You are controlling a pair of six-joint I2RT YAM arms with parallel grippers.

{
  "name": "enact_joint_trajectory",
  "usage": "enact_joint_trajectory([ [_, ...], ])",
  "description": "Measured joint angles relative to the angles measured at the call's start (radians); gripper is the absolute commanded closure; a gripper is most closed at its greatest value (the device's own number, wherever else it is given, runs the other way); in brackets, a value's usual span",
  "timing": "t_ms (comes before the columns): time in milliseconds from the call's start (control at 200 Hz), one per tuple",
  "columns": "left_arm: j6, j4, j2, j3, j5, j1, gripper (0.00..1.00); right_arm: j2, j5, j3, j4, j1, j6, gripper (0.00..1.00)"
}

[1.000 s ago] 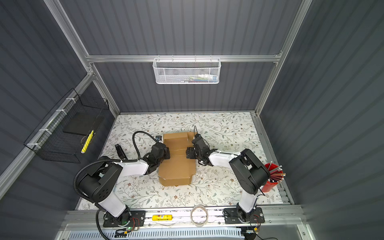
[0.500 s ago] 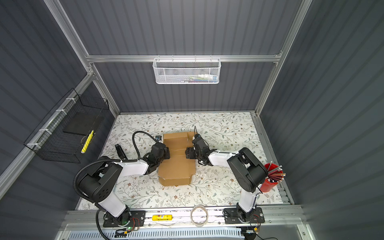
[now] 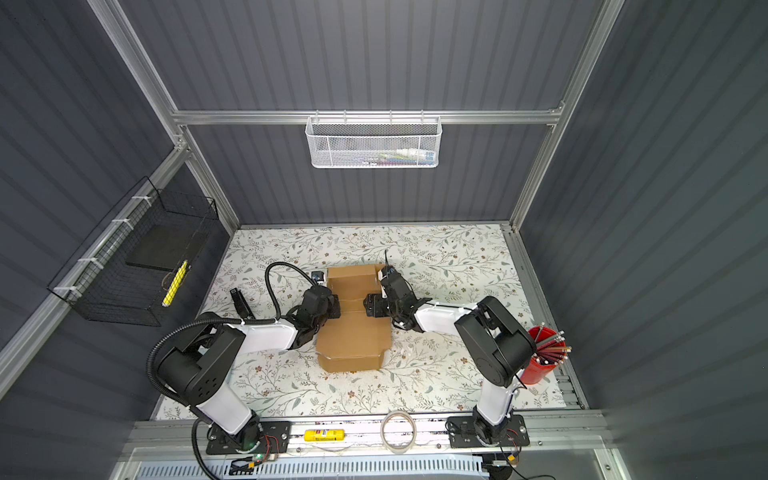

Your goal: Fold the paper box

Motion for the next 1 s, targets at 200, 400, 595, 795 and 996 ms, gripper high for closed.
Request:
enact_joint_trajectory([
  [200,-0.002,0.001,0.000,0.000,0.002,0.001,1.00,0.000,-0.002,0.025,0.001,0.006,-0.004,0.25],
  [400,-0.002,0.004,0.002,0.000,0.005,0.001,1.00,0.000,-0.015,0.045,0.000,0.017,-0.006,0.25],
  [595,-0.002,0.007,0.003,0.000,0.007,0.001,1.00,0.003,-0.023,0.079,-0.002,0.028,-0.010,0.25],
  [795,-0.002,0.006,0.003,0.000,0.008,0.001,1.00,-0.006,-0.019,0.072,-0.009,0.029,-0.013,0.25],
  [996,-0.004,0.004,0.003,0.002,0.013,0.001,1.00,-0.180,0.018,-0.009,-0.085,0.029,-0.031,0.29],
])
